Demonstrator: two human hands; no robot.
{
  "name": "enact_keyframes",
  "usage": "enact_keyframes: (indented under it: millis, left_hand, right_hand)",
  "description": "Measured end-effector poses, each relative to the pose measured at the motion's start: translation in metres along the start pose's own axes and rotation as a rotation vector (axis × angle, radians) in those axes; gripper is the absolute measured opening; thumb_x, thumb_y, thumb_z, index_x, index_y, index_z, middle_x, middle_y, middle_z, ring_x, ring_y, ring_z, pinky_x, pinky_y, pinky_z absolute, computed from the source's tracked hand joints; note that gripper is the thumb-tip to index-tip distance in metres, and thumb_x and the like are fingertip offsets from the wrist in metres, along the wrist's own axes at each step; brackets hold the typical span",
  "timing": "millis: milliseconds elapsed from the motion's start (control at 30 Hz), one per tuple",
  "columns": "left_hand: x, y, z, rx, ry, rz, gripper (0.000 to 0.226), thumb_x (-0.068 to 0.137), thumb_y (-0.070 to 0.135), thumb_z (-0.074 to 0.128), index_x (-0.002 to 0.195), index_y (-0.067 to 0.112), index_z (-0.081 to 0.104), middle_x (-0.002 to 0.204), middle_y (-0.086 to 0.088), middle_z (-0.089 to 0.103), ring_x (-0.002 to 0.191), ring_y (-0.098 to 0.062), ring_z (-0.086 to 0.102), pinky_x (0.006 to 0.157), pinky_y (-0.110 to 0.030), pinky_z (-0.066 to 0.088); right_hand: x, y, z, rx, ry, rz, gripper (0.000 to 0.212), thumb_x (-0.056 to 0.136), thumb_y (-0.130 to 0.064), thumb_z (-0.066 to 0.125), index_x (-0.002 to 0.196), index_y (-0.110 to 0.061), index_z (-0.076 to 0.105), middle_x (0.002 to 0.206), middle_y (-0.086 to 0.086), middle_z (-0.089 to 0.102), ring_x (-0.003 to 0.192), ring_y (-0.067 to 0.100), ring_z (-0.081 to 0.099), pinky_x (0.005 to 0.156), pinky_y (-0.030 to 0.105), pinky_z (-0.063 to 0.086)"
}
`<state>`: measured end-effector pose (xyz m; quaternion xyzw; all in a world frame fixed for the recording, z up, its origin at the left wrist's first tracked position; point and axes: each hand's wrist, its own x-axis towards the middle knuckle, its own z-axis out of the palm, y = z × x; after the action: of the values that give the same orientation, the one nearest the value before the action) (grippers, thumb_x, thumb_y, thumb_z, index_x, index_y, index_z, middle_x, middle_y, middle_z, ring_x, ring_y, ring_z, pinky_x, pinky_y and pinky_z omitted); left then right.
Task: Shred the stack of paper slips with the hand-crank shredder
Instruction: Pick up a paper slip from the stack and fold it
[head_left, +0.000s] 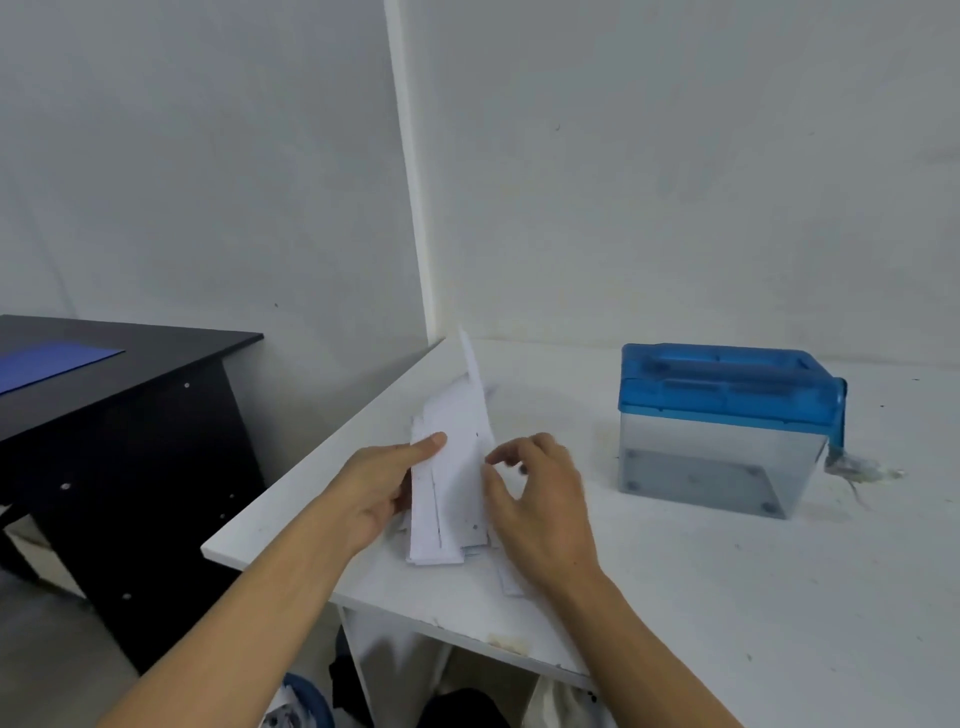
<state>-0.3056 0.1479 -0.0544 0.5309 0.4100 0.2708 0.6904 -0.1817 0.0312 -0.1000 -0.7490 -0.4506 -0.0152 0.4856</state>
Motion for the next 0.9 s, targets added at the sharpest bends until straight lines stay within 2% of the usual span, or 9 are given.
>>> enact_keyframes:
  millis: [67, 167, 300, 367, 433, 533, 733, 833, 900]
  left_hand:
    - [-0.003, 0.0, 0.006, 0.018, -0.042, 0.018, 0.031, 0.084, 0.025, 0.079, 0.106, 0.004, 0.074, 0.1, -0.012, 0.077, 0.094, -0.028, 0.074, 0.077, -0.033, 0.058]
    - [-0.003, -0.002, 0.008, 0.025, -0.089, 0.015, 0.035, 0.083, 0.026, 0.08, 0.109, 0.004, 0.073, 0.101, -0.011, 0.077, 0.093, -0.026, 0.075, 0.08, -0.033, 0.058]
    - [-0.004, -0.01, 0.008, 0.083, -0.087, 0.02, 0.04, 0.08, 0.034, 0.081, 0.108, 0.007, 0.072, 0.098, -0.008, 0.078, 0.087, -0.022, 0.076, 0.074, -0.03, 0.058]
    - [-0.003, -0.013, 0.008, 0.096, -0.065, 0.035, 0.044, 0.079, 0.04, 0.081, 0.106, 0.007, 0.073, 0.098, -0.008, 0.078, 0.089, -0.024, 0.076, 0.081, -0.034, 0.059]
    - [-0.003, -0.014, 0.006, 0.089, -0.066, 0.041, 0.043, 0.083, 0.042, 0.077, 0.107, 0.007, 0.073, 0.1, -0.008, 0.078, 0.092, -0.025, 0.075, 0.087, -0.037, 0.058]
    - [-0.001, -0.019, -0.001, 0.077, -0.085, 0.044, 0.031, 0.094, 0.03, 0.069, 0.114, 0.006, 0.072, 0.103, -0.007, 0.078, 0.095, -0.023, 0.075, 0.085, -0.035, 0.058]
    - [-0.002, -0.02, 0.004, 0.052, -0.027, 0.044, 0.038, 0.079, 0.024, 0.084, 0.109, 0.004, 0.074, 0.099, -0.008, 0.078, 0.09, -0.024, 0.076, 0.077, -0.032, 0.06]
    - [-0.004, -0.019, 0.007, 0.088, -0.024, 0.047, 0.045, 0.072, 0.031, 0.089, 0.106, 0.006, 0.074, 0.097, -0.007, 0.078, 0.09, -0.026, 0.076, 0.085, -0.038, 0.06]
    - [-0.004, -0.021, 0.006, 0.108, -0.008, 0.028, 0.045, 0.073, 0.039, 0.088, 0.104, 0.008, 0.074, 0.096, -0.007, 0.078, 0.09, -0.028, 0.075, 0.087, -0.042, 0.06]
  right_hand:
    - [-0.001, -0.003, 0.002, 0.062, -0.135, 0.007, 0.032, 0.095, -0.058, 0.052, 0.117, -0.036, 0.059, 0.108, -0.019, 0.058, 0.097, 0.006, 0.057, 0.098, 0.03, 0.051]
    - [0.009, -0.003, 0.005, 0.117, -0.274, 0.177, 0.051, 0.092, -0.065, 0.052, 0.13, -0.031, 0.05, 0.108, -0.015, 0.057, 0.093, 0.009, 0.061, 0.089, 0.028, 0.055]
    - [0.02, 0.004, 0.011, 0.173, -0.177, 0.26, 0.031, 0.09, -0.056, 0.064, 0.096, -0.026, 0.062, 0.09, -0.011, 0.064, 0.084, 0.01, 0.062, 0.082, 0.031, 0.056]
    - [0.022, 0.007, 0.012, 0.232, -0.169, 0.267, 0.028, 0.09, -0.05, 0.067, 0.084, -0.023, 0.063, 0.082, -0.008, 0.065, 0.081, 0.013, 0.064, 0.08, 0.033, 0.056]
    - [0.023, 0.009, 0.01, 0.284, -0.158, 0.283, 0.026, 0.091, -0.047, 0.068, 0.084, -0.023, 0.063, 0.083, -0.007, 0.067, 0.082, 0.012, 0.065, 0.082, 0.035, 0.058]
    - [0.023, 0.009, 0.011, 0.253, -0.153, 0.286, 0.022, 0.092, -0.046, 0.066, 0.09, -0.025, 0.062, 0.088, -0.012, 0.066, 0.084, 0.008, 0.063, 0.086, 0.035, 0.057]
    - [0.021, 0.005, 0.01, 0.254, -0.159, 0.336, 0.032, 0.091, -0.05, 0.067, 0.111, -0.032, 0.05, 0.103, -0.013, 0.057, 0.093, 0.012, 0.061, 0.081, 0.026, 0.052]
    - [0.021, 0.004, 0.003, 0.369, -0.11, 0.309, 0.027, 0.091, -0.038, 0.071, 0.11, -0.025, 0.057, 0.1, -0.012, 0.062, 0.088, 0.009, 0.063, 0.073, 0.018, 0.05]
    - [0.021, 0.005, 0.0, 0.468, -0.068, 0.307, 0.018, 0.092, -0.028, 0.072, 0.106, -0.021, 0.064, 0.099, -0.008, 0.067, 0.09, 0.012, 0.065, 0.072, 0.019, 0.052]
